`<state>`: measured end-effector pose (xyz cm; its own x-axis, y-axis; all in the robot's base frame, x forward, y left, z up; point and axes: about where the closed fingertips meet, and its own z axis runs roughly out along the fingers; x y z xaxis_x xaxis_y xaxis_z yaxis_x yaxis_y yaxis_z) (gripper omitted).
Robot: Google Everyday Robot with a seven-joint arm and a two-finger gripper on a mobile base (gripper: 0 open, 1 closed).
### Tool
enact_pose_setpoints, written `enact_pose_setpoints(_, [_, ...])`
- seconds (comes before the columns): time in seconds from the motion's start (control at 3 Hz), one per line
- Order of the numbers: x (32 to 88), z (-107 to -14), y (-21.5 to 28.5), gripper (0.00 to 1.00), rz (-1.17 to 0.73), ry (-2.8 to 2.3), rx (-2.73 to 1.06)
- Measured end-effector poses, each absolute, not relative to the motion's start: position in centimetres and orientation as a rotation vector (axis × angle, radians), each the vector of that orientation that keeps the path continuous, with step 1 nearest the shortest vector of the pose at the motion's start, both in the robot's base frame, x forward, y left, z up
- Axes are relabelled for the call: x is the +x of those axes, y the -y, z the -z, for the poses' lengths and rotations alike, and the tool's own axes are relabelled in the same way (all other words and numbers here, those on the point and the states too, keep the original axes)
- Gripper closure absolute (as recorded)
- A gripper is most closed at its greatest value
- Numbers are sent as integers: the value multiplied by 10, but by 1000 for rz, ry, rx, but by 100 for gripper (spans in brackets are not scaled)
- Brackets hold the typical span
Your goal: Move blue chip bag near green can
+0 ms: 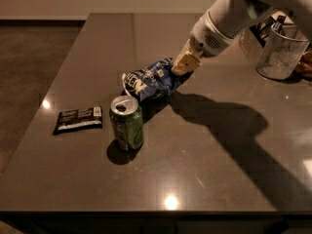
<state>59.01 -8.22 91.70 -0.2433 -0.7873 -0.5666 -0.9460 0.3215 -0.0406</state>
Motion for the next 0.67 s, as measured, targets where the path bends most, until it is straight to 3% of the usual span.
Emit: enact_pose_setpoints(0.67, [570, -912, 80, 35, -429, -2069, -1575])
